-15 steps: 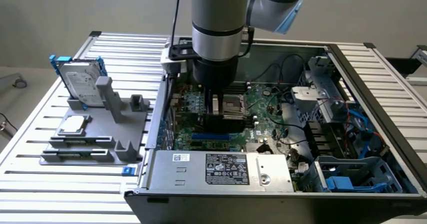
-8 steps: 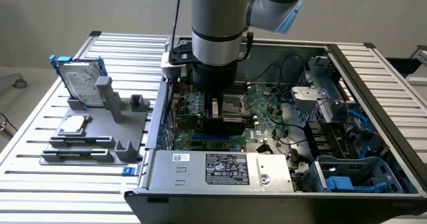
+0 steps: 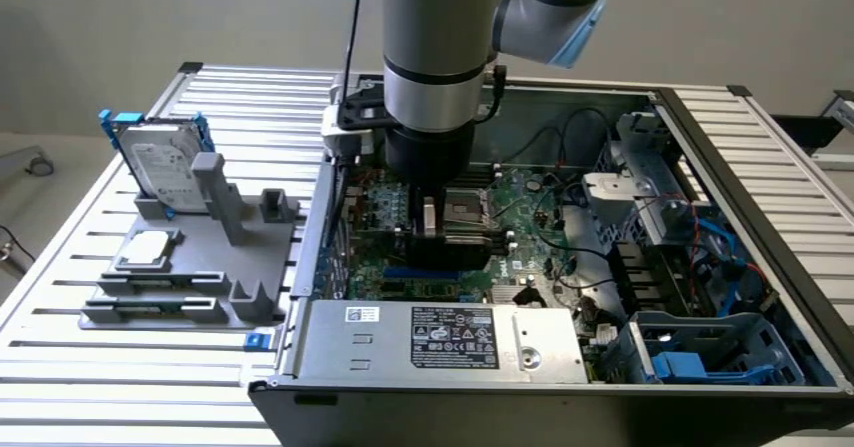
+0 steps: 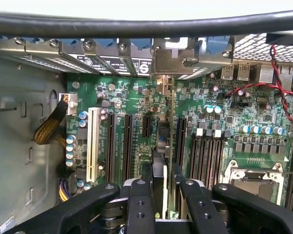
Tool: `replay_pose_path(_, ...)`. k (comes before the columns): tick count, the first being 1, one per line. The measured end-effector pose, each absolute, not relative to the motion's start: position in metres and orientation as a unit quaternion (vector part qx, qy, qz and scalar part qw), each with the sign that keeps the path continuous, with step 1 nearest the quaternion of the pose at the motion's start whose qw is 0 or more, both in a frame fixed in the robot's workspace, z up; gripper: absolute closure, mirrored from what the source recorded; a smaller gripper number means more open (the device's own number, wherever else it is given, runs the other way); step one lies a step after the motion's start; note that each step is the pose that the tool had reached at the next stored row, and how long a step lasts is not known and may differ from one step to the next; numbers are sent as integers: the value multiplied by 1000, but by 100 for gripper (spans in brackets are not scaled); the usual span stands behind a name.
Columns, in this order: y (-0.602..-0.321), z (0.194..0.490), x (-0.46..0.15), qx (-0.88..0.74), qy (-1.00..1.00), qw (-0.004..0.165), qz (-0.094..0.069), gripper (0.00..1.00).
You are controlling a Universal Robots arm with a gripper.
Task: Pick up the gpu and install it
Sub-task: 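Insert the gpu into the slot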
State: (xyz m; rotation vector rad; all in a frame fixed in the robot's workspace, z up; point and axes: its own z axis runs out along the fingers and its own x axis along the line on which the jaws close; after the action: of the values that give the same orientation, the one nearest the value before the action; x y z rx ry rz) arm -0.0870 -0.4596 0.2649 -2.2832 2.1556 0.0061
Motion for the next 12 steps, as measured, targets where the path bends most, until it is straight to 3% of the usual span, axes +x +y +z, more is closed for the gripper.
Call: replay_pose_path(12,-461,269,-88,-727,686,0,2,74)
